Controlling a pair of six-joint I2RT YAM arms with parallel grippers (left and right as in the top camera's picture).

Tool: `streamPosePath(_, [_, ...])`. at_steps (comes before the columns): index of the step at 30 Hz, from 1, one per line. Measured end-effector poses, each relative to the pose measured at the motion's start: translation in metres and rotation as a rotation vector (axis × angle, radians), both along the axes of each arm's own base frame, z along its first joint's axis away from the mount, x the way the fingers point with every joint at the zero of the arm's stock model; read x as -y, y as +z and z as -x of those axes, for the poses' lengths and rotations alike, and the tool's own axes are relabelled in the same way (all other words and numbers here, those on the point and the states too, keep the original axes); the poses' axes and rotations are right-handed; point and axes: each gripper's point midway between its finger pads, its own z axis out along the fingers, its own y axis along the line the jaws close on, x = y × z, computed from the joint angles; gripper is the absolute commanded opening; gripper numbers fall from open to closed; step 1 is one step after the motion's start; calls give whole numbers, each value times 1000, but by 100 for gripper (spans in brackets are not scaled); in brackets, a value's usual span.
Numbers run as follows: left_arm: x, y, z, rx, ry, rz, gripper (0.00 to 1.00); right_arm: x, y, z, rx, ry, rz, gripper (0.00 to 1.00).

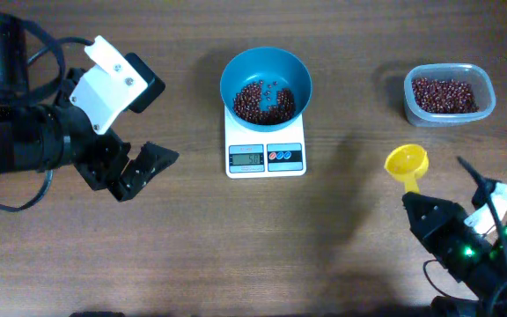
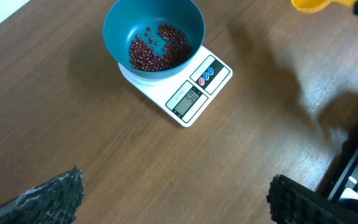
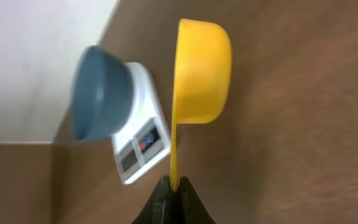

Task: Scoop item into bowl and weigh 50g on scale
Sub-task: 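Lower the scoop onto the table at right and open the right gripper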

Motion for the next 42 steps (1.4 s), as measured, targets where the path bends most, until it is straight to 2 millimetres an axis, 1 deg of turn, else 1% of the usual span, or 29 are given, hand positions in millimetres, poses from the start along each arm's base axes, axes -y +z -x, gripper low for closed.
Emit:
streamPosePath(3, [0,0,0,0,0,0,99,7,-13,-12,34,-27,25,4])
streamPosePath(5, [0,0,0,0,0,0,99,11,-9,-22,98,-35,41,4])
streamPosePath(6, [0,0,0,-1,0,0,99,11,-8,-24,111,-36,45,4])
streamPosePath(8, [0,0,0,0,0,0,99,12,-13,-24,103,-38,44,4])
streamPosePath(11, [0,0,0,0,0,0,99,11,-25,-23,80,-34,39,4])
streamPosePath(12, [0,0,0,0,0,0,99,11,-32,-21,65,-34,37,5])
streamPosePath(13, [0,0,0,0,0,0,99,11,-36,-21,57,-36,36,10])
streamPosePath(15, [0,0,0,0,0,0,99,13,-36,-22,60,-49,45,13])
streamPosePath(17, [0,0,0,0,0,0,99,17,-36,-23,60,-65,58,21])
streamPosePath(18, [0,0,0,-1,0,0,99,18,-37,-23,59,-70,60,28])
streamPosePath(20, [0,0,0,-1,0,0,99,18,-37,-23,59,-72,61,35])
streamPosePath(21, [0,0,0,0,0,0,99,18,-37,-23,58,-74,58,41])
streamPosePath(22, [0,0,0,0,0,0,99,18,-37,-23,60,-74,59,44])
streamPosePath(23, [0,0,0,0,0,0,99,19,-37,-23,60,-74,61,45])
streamPosePath(24, [0,0,0,0,0,0,99,19,-37,-23,61,-74,64,50])
streamPosePath(25, [0,0,0,0,0,0,99,19,-37,-23,60,-76,61,61])
streamPosePath(26, [0,0,0,0,0,0,99,19,-37,-23,60,-75,62,65])
streamPosePath(27, [0,0,0,0,0,0,99,19,-37,-23,61,-75,65,67])
streamPosePath(29, [0,0,0,-1,0,0,99,19,-37,-23,60,-76,61,81])
streamPosePath(30, [0,0,0,0,0,0,99,19,-37,-23,60,-75,64,93])
streamPosePath(31, [0,0,0,0,0,0,99,19,-37,-23,58,-80,56,99])
streamPosePath(33, [0,0,0,-1,0,0,99,21,-37,-23,56,-90,61,99])
streamPosePath(35, [0,0,0,0,0,0,99,29,-39,-24,46,-128,84,99])
streamPosePath(37, [0,0,0,0,0,0,99,36,-48,-23,4,-163,106,99])
streamPosePath(39, [0,0,0,0,0,0,99,41,-62,-20,-69,-186,119,99])
streamPosePath(41, [0,0,0,-1,0,0,99,43,-85,-12,-188,-193,117,99])
streamPosePath(42, [0,0,0,-1,0,0,99,43,-93,-9,-231,-193,115,99])
